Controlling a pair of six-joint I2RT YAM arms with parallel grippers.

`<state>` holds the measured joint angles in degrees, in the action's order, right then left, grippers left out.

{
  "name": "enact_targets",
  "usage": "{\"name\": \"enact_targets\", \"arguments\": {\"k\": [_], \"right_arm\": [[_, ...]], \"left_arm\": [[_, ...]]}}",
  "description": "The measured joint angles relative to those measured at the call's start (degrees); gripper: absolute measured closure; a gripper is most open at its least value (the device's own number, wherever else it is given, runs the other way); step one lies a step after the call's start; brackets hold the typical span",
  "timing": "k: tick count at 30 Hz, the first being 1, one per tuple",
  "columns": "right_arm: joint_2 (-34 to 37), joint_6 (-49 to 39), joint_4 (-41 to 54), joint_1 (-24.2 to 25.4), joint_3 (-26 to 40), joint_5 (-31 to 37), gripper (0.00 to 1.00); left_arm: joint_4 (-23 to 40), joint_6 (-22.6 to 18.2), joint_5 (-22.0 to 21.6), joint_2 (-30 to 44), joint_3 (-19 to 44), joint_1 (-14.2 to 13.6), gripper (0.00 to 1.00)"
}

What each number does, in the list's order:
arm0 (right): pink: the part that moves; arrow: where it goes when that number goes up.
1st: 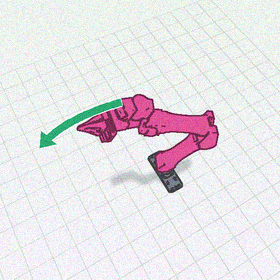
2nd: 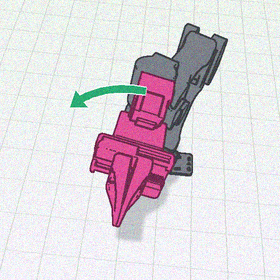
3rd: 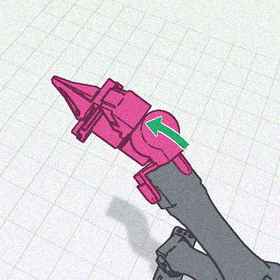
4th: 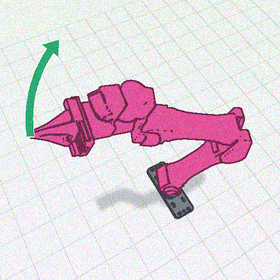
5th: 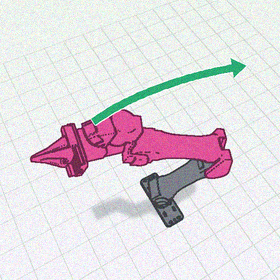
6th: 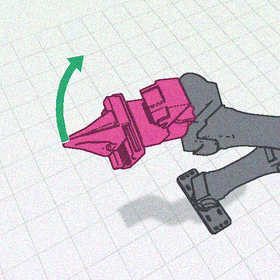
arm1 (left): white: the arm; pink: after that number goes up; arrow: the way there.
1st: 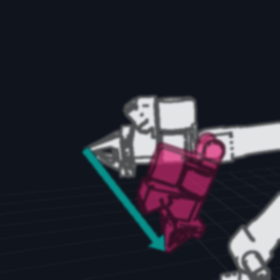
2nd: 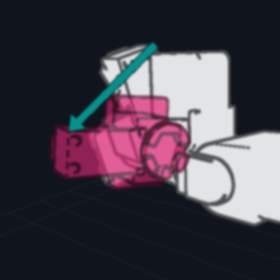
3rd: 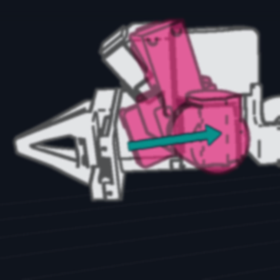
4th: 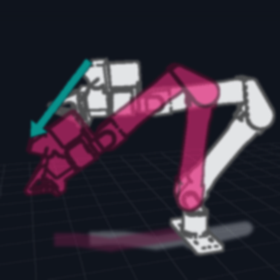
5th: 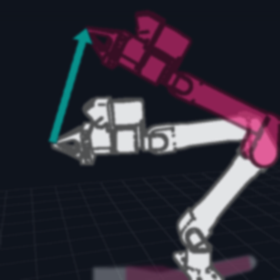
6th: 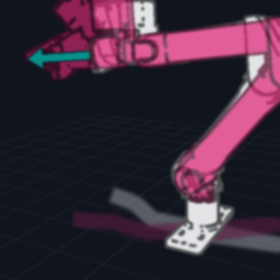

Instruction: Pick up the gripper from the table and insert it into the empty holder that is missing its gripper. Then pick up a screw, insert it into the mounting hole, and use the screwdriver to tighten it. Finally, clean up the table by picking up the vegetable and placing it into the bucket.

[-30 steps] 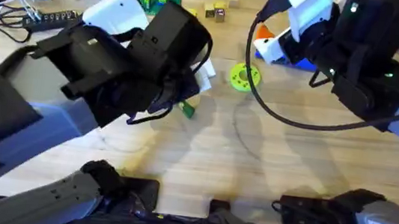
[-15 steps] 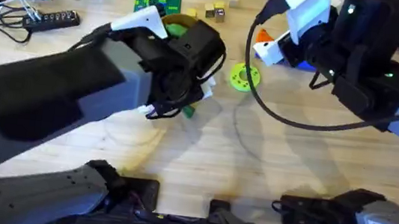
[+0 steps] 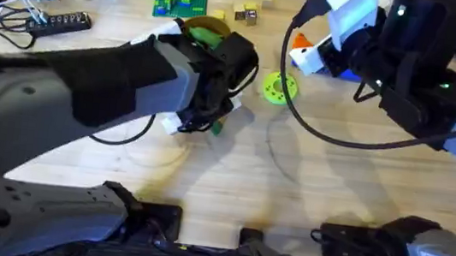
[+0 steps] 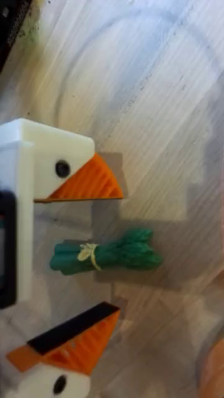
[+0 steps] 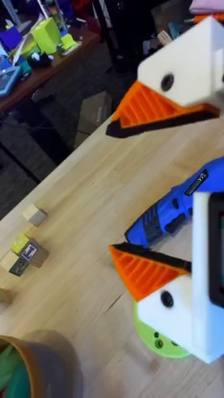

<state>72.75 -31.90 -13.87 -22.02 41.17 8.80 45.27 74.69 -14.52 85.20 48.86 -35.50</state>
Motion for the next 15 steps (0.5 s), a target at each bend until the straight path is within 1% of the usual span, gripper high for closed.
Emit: {"name": "enact_targets", "arguments": {"k": [4, 6, 13, 14, 15], "right_arm": [[0.0, 0.0, 0.0, 0.0, 0.0, 0.0, 0.01], [0.0, 0.0, 0.0, 0.0, 0.0, 0.0, 0.011], [0.0, 0.0, 0.0, 0.0, 0.0, 0.0, 0.01], [0.0, 0.0, 0.0, 0.0, 0.0, 0.0, 0.01], [0.0, 0.0, 0.0, 0.0, 0.0, 0.0, 0.011]], "left_arm": [[-2.1, 0.4, 0.6, 1.3, 0.0, 0.6, 0.008], [-2.1, 0.6, 1.3, 1.9, 0.1, 0.9, 0.008], [-1.8, 0.8, 1.7, 2.8, 0.6, 1.7, 0.009], [-1.7, 0.8, 1.6, 2.9, 0.7, 1.7, 0.051], [-1.6, 0.8, 1.6, 2.9, 0.7, 1.8, 0.115]]}}
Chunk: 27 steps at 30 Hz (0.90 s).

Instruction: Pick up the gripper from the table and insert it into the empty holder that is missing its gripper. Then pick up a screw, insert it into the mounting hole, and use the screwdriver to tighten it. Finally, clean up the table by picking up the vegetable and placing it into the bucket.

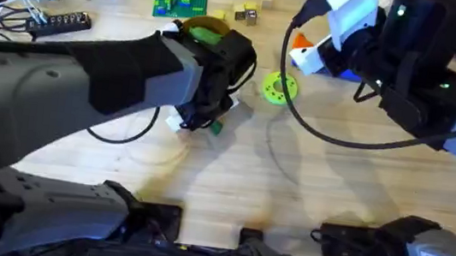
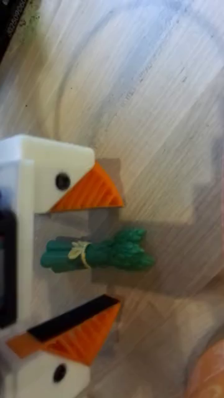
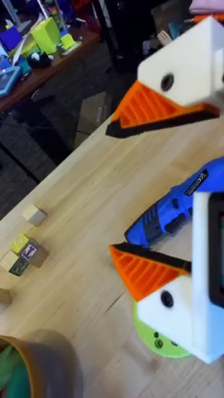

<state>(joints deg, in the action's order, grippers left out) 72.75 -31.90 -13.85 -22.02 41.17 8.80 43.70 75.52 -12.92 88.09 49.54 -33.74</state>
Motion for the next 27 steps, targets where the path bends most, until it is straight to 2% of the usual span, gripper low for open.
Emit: {"name": "enact_targets", "arguments": {"k": [7, 8, 9, 13, 17, 23, 27], "right_arm": [[0.0, 0.0, 0.0, 0.0, 0.0, 0.0, 0.011], [0.0, 0.0, 0.0, 0.0, 0.0, 0.0, 0.01], [0.0, 0.0, 0.0, 0.0, 0.0, 0.0, 0.011], [0.0, 0.0, 0.0, 0.0, 0.0, 0.0, 0.01], [0.0, 0.0, 0.1, 0.0, 0.0, 0.0, 0.011], [0.0, 0.0, 0.1, 0.0, 0.0, 0.0, 0.01], [0.0, 0.0, 0.1, 0.0, 0.0, 0.0, 0.01]], "left_arm": [[-0.4, 0.2, 0.3, 0.1, 0.0, 0.2, 0.837], [-0.4, 0.2, 0.3, 0.1, 0.0, 0.2, 0.931], [-0.7, 0.1, 0.3, 0.1, 0.0, 0.2, 0.976], [0.2, -0.3, 1.0, 0.1, 0.4, 0.2, 0.985], [8.5, -1.8, 2.3, 0.6, 3.6, 0.2, 0.988], [25.9, -2.7, 2.9, 0.9, 17.3, 0.2, 0.991], [30.0, -3.6, 2.8, 0.8, 25.8, 0.2, 0.992]]}}
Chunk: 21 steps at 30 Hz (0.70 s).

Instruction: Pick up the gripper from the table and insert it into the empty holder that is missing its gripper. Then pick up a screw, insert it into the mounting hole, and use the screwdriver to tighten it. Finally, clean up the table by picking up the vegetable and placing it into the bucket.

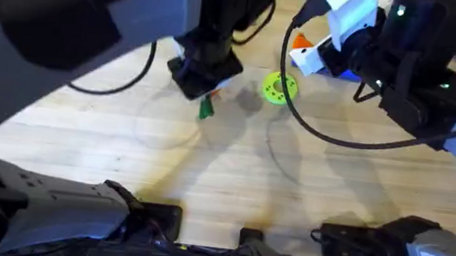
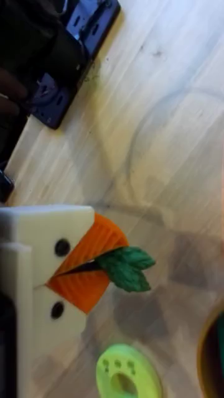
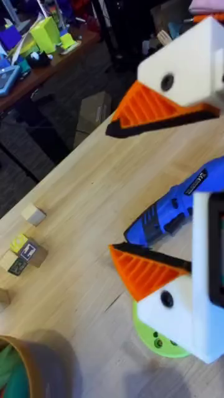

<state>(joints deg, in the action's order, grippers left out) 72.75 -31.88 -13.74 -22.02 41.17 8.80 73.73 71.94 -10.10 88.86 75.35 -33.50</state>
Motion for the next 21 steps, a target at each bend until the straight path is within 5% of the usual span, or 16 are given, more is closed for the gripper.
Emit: {"name": "enact_targets", "arguments": {"k": [5, 13, 21], "right_arm": [[0.0, 0.0, 0.0, 0.0, 0.0, 0.0, 0.01], [0.0, 0.0, 0.0, 0.0, 0.0, 0.0, 0.011], [0.0, 0.0, 0.0, 0.0, 0.0, 0.0, 0.011]], "left_arm": [[-2.5, -2.0, -3.7, 0.0, 6.8, 0.6, 0.992], [-16.0, -2.8, -20.2, 0.8, 7.3, 6.4, 0.992], [-22.7, -2.8, -19.0, 8.9, 7.3, 11.0, 0.992]]}}
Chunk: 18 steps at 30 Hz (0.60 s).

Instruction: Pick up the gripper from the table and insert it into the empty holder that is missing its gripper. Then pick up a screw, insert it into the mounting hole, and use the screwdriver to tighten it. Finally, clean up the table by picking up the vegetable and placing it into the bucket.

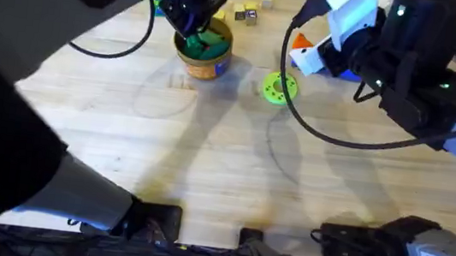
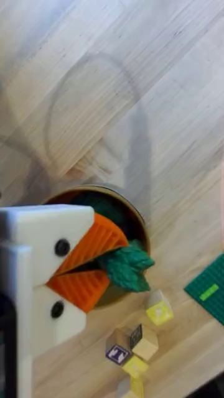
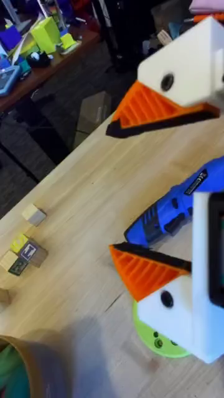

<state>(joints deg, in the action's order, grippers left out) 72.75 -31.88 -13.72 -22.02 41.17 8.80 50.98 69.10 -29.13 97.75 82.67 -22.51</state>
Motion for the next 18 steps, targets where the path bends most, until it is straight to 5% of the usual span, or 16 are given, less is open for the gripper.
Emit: {"name": "enact_targets", "arguments": {"k": [8, 14, 18], "right_arm": [[0.0, 0.0, 0.0, 0.0, 0.0, 0.0, 0.011], [0.0, 0.0, 0.0, 0.0, 0.0, 0.0, 0.01], [0.0, 0.7, 0.7, 0.0, 0.0, 0.0, 0.01]], "left_arm": [[0.7, -0.2, 2.2, 1.8, 0.0, 0.2, 0.989], [1.5, -0.4, 2.4, 1.8, 0.0, 0.2, 0.146], [1.8, -0.8, 2.4, 1.8, 0.0, 0.2, 0.048]]}}
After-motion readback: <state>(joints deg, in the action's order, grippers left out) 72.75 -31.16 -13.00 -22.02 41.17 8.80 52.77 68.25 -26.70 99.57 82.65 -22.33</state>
